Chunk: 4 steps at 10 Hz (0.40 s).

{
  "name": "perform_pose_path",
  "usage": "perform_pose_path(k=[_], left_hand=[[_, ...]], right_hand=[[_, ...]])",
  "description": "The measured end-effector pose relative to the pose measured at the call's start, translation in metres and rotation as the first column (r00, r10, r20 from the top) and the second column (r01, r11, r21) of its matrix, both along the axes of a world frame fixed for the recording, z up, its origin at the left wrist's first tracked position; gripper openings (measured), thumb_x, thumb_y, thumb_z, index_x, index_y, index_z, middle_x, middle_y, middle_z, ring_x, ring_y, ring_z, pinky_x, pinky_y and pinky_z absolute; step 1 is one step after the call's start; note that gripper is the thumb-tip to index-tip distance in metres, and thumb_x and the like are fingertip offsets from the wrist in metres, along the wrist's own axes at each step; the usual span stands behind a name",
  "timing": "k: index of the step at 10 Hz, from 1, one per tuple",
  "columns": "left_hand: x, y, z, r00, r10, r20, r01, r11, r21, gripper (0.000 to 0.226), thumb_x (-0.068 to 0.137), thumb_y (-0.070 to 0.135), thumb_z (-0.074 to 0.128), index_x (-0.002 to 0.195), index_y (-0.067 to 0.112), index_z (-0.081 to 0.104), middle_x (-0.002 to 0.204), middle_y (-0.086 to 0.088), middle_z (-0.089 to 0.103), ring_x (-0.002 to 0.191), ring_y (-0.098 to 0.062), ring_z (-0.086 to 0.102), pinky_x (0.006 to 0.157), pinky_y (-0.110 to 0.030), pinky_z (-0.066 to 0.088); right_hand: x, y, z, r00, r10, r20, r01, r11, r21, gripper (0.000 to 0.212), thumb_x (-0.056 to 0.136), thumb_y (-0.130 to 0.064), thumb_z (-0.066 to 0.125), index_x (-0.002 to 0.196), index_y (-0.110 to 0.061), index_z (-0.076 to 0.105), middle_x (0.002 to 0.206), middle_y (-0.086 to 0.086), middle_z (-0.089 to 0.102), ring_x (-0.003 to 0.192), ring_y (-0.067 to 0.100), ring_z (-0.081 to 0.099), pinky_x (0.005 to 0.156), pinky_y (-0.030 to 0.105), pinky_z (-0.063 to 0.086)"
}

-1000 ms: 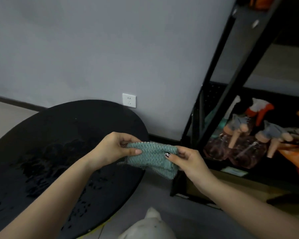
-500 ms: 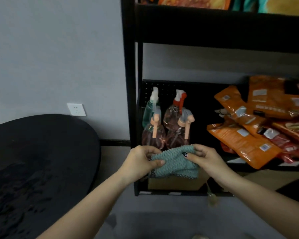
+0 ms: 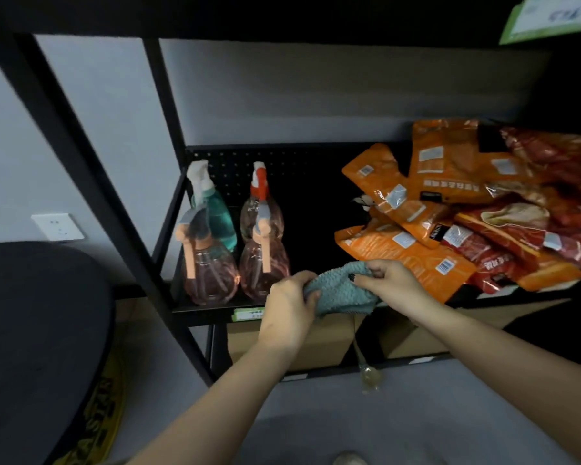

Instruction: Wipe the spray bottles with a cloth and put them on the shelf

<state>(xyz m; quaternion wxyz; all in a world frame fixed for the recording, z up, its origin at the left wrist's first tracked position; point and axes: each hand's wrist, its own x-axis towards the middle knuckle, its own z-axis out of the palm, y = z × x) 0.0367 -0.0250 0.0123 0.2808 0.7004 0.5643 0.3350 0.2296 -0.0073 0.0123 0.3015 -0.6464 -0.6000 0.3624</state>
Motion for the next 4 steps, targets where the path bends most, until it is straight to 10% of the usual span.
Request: perform_pose_path(k=[1,2,4], left_hand=[[0.017,0.011,-0.005,0.996,-0.006,-0.088,0.007,1.000,0.007,0.032,0.091,0.012,0.055,0.123,0.010,0.057,0.115,-0.012,0.063,0.106,-0.027,0.059,0.089,-0.035,0.047],[0.027,0.020,-0.007,0.987,-0.011,-0.161,0.017,0.999,0.036,0.029,0.092,0.008,0.050,0.120,0.009,0.058,0.112,-0.014,0.061,0.103,-0.031,0.058,0.085,-0.039,0.047],[0.031,0.033,-0.013,0.942,-0.046,-0.331,0.093,0.987,0.128,0.047,0.091,-0.003,0.048,0.135,0.013,0.046,0.132,-0.009,0.050,0.120,-0.026,0.048,0.092,-0.032,0.042]], right_hand=[[0.010,0.009,-0.007,0.996,-0.028,0.087,0.022,0.998,0.061,0.030,0.087,-0.018,0.065,0.063,-0.024,0.049,0.061,-0.011,0.040,0.063,0.008,0.045,0.054,0.022,0.029],[0.012,0.014,-0.006,0.965,0.000,0.261,-0.020,0.997,0.075,0.016,0.088,-0.023,0.063,0.100,-0.013,0.065,0.075,-0.015,0.051,0.077,0.012,0.055,0.056,0.018,0.039],[0.008,0.019,0.000,0.903,0.030,0.429,-0.101,0.984,0.145,0.034,0.090,-0.022,0.059,0.122,-0.014,0.056,0.115,0.005,0.060,0.106,0.020,0.056,0.081,0.026,0.045]])
